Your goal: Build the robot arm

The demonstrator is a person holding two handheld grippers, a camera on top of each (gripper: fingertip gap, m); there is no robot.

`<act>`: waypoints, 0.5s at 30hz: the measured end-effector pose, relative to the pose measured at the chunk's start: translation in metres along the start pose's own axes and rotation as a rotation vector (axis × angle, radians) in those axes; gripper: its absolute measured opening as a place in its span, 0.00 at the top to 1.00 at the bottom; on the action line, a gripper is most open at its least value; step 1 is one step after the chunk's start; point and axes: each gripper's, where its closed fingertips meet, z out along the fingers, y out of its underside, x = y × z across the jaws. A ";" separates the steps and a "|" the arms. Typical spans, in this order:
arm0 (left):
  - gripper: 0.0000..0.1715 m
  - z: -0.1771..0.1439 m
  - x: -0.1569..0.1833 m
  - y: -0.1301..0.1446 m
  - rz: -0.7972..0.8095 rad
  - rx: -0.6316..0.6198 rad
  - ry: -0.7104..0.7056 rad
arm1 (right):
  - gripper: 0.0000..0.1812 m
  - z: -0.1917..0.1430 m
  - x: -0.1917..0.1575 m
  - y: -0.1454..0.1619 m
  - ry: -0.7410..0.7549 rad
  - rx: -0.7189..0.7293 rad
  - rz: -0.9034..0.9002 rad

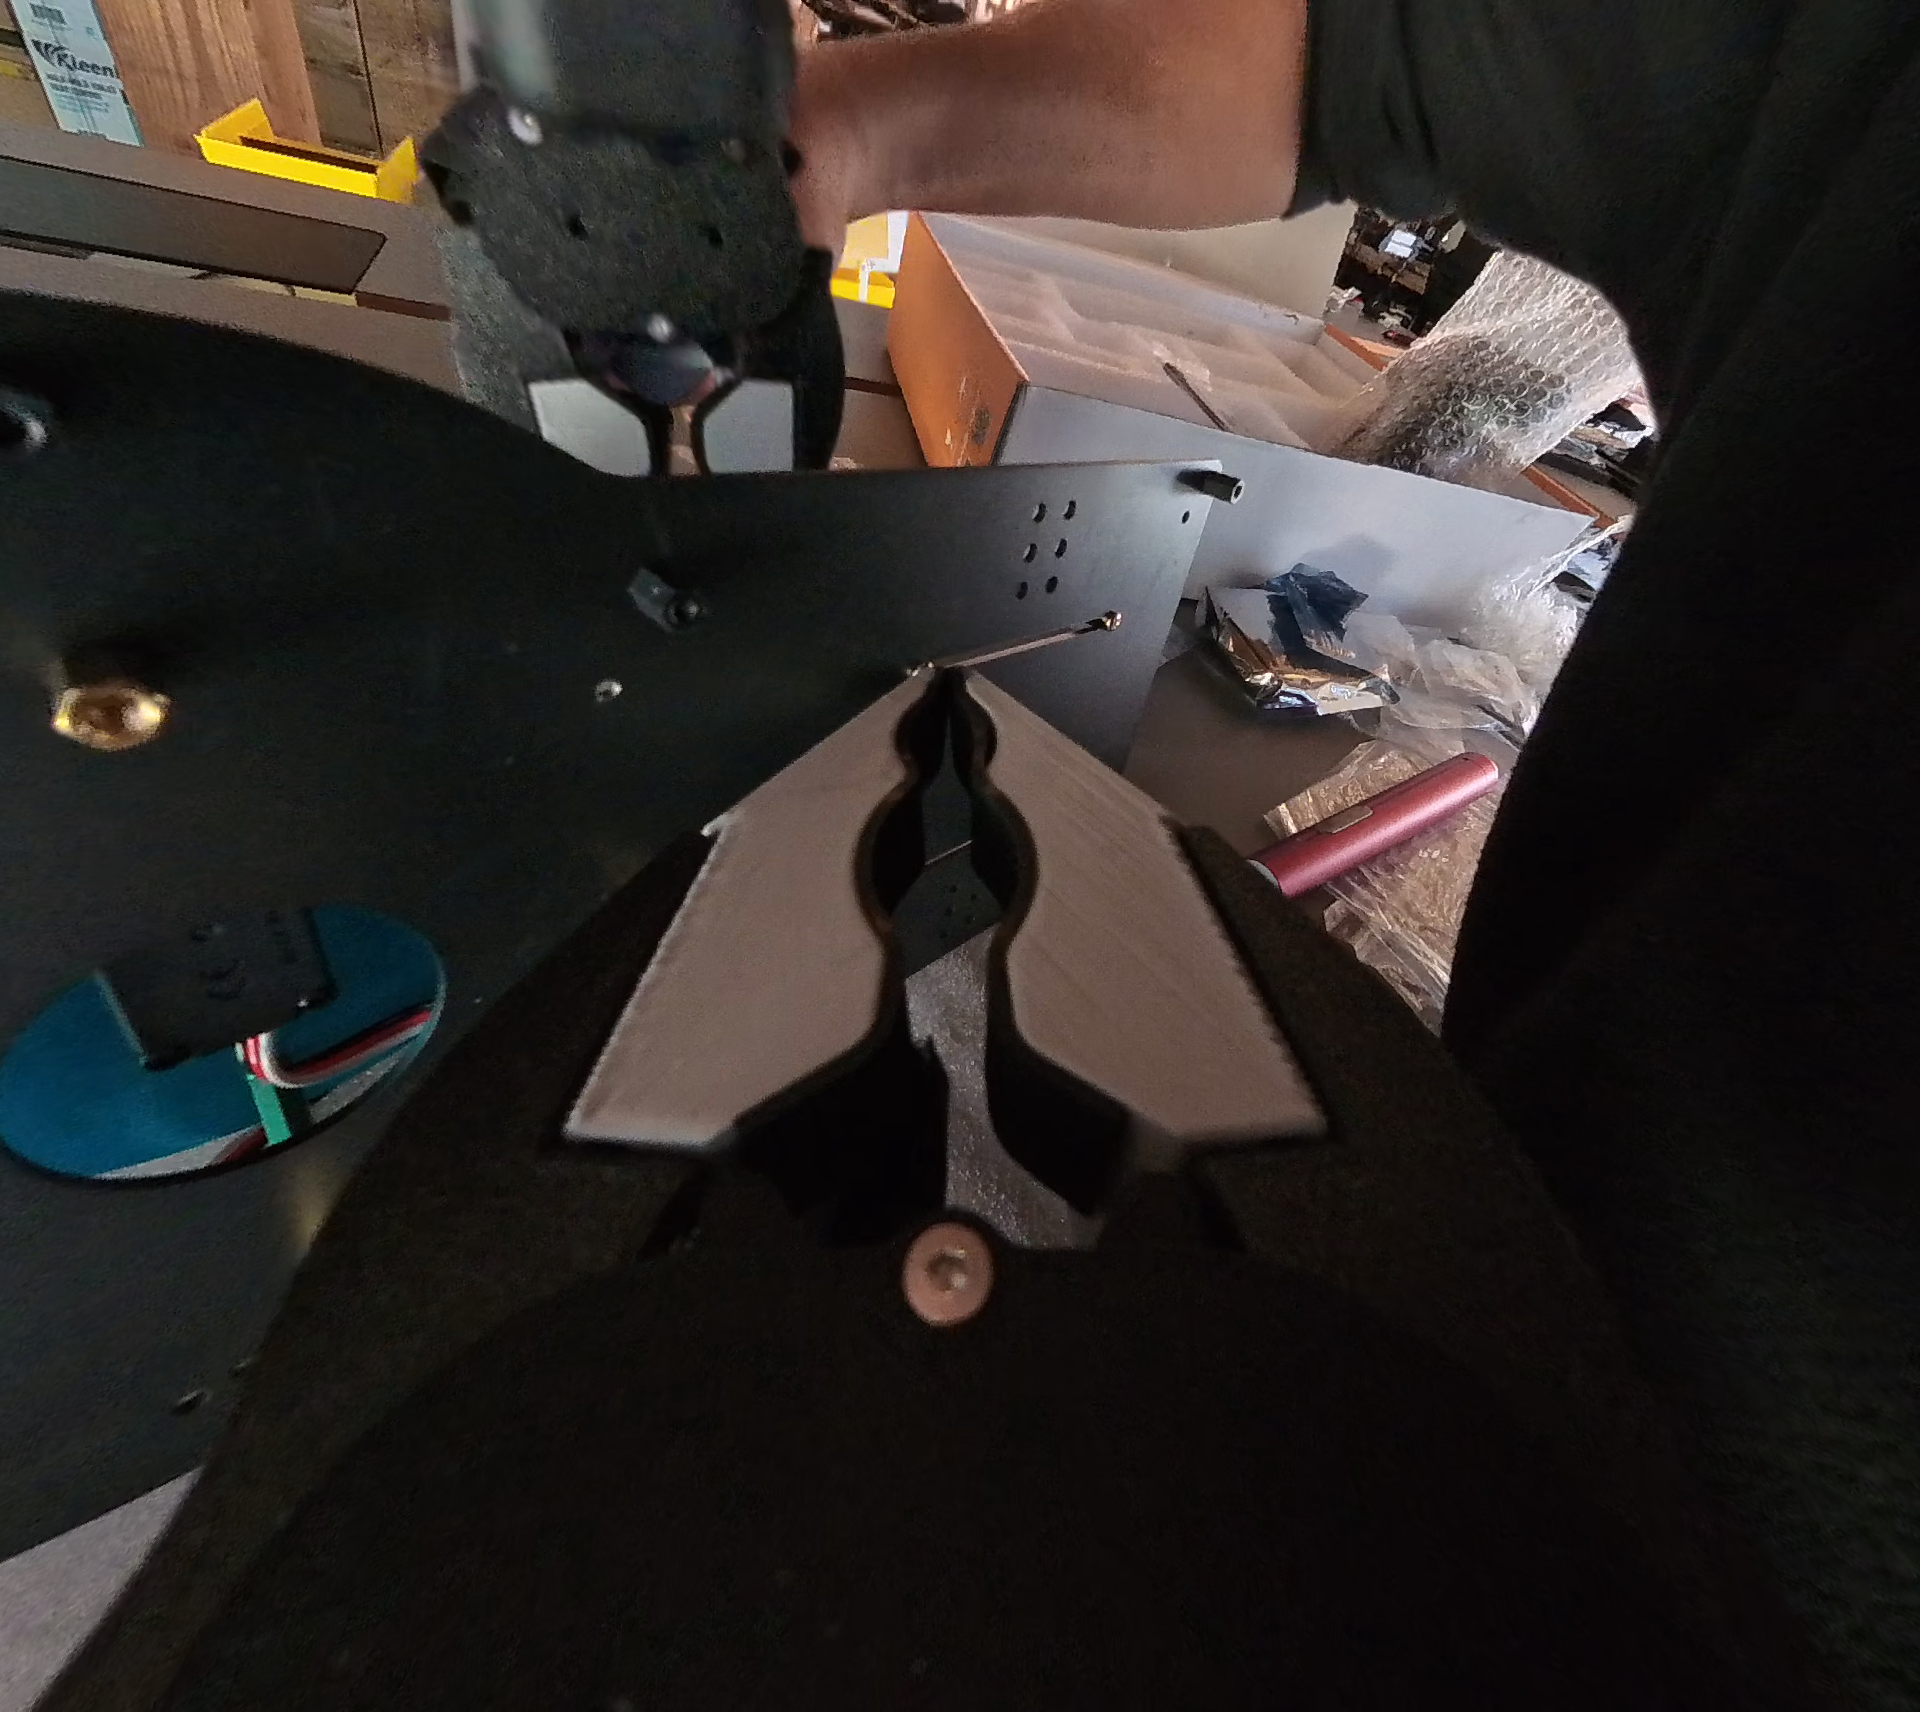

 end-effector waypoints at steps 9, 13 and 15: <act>1.00 0.000 0.000 0.000 0.004 0.002 -0.005 | 0.92 -0.013 0.002 0.003 0.031 0.022 0.119; 1.00 0.000 0.000 0.000 0.004 0.003 -0.005 | 0.92 -0.011 0.001 0.000 0.074 -0.030 0.071; 1.00 0.000 0.000 0.000 0.005 0.005 -0.005 | 0.92 -0.005 0.002 0.007 0.083 -0.091 0.050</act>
